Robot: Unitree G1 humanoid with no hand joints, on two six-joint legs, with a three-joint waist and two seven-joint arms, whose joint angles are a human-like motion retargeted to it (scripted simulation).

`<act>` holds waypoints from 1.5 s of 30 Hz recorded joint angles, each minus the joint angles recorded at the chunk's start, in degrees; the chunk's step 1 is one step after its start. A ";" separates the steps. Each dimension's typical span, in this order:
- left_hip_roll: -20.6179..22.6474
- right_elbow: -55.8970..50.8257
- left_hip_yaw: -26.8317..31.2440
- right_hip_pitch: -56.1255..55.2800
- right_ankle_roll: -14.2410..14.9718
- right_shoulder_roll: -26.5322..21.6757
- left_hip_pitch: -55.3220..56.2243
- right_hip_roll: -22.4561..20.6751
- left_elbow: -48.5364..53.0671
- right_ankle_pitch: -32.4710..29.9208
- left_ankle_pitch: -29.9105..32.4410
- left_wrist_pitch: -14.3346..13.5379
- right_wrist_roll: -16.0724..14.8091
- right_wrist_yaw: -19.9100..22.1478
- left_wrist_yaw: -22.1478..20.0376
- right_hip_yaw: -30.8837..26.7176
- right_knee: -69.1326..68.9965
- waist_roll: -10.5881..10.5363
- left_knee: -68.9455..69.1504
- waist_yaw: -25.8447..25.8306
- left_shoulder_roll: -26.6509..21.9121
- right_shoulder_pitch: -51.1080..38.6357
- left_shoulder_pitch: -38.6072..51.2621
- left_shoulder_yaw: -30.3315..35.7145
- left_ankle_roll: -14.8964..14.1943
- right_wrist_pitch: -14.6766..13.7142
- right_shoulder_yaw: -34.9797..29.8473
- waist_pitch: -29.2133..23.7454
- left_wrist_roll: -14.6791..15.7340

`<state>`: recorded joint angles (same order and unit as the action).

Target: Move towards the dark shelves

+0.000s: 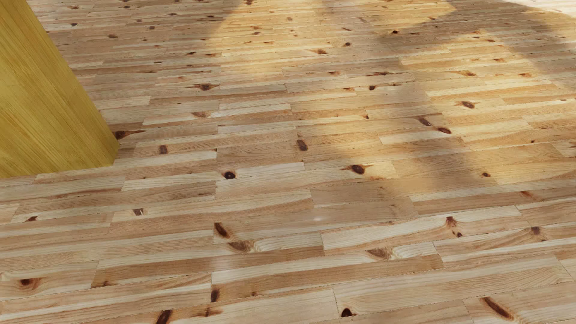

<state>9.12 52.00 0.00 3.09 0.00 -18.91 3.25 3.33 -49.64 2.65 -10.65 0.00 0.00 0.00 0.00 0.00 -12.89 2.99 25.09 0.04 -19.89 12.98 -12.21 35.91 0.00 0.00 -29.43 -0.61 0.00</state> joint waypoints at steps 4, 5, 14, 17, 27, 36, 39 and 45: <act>0.44 0.59 0.00 -1.08 0.00 -0.53 1.12 -1.13 1.37 13.00 3.27 0.00 0.00 0.00 0.00 0.00 -14.60 -1.03 2.01 -1.14 -0.22 0.93 -0.25 1.10 0.00 0.00 0.36 0.17 0.00; 0.94 -0.04 0.00 -3.94 0.00 -0.65 1.21 -1.02 2.35 14.07 3.03 0.00 0.00 0.00 0.00 0.00 -17.82 -0.91 2.66 -2.11 -0.41 1.38 -0.52 0.92 0.00 0.00 1.14 0.05 0.00; -1.35 0.57 0.00 -32.59 0.00 -1.41 -15.53 1.95 12.33 7.18 -15.12 0.00 0.00 0.00 0.00 0.00 -33.16 -1.76 -1.94 -13.37 -2.17 5.54 4.97 -1.13 0.00 0.00 2.31 -5.84 0.00; -1.91 3.60 0.00 -37.23 0.00 -0.93 -21.22 3.38 11.69 4.89 -18.52 0.00 0.00 0.00 0.00 0.00 -24.75 -1.35 -2.41 -15.30 -2.35 5.84 7.40 -0.77 0.00 0.00 1.31 -6.14 0.00; -5.98 1.71 0.00 -19.79 0.00 -0.43 3.77 -2.81 -0.59 17.75 16.30 0.00 0.00 0.00 0.00 0.00 -33.81 -0.92 52.32 -7.97 -0.84 3.37 -1.19 1.83 0.00 0.00 0.56 -6.21 0.00; -6.04 -10.21 0.00 15.80 0.00 -3.06 29.36 0.10 -0.40 20.71 10.76 0.00 0.00 0.00 0.00 0.00 -17.81 3.11 4.13 11.49 -2.32 -2.65 -5.86 2.23 0.00 0.00 4.95 -6.16 0.00; -1.60 -4.96 0.00 10.51 0.00 -1.21 29.68 3.93 -3.50 -2.23 26.96 0.00 0.00 0.00 0.00 0.00 -37.29 5.77 16.29 9.16 -1.59 -0.15 -5.12 3.66 0.00 0.00 6.09 -4.32 0.00; 0.70 -1.75 0.00 -20.01 0.00 -1.75 -3.12 3.09 2.83 13.06 4.16 0.00 0.00 0.00 0.00 0.00 -54.08 1.04 4.22 -8.18 -2.86 5.03 -0.28 -0.44 0.00 0.00 3.61 -5.45 0.00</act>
<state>9.82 50.25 0.00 -16.92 0.00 -20.66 0.13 6.41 -46.81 15.70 -6.49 0.00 0.00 0.00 0.00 0.00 -66.97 4.03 29.31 -8.14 -22.75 18.01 -12.49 35.47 0.00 0.00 -25.82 -6.06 0.00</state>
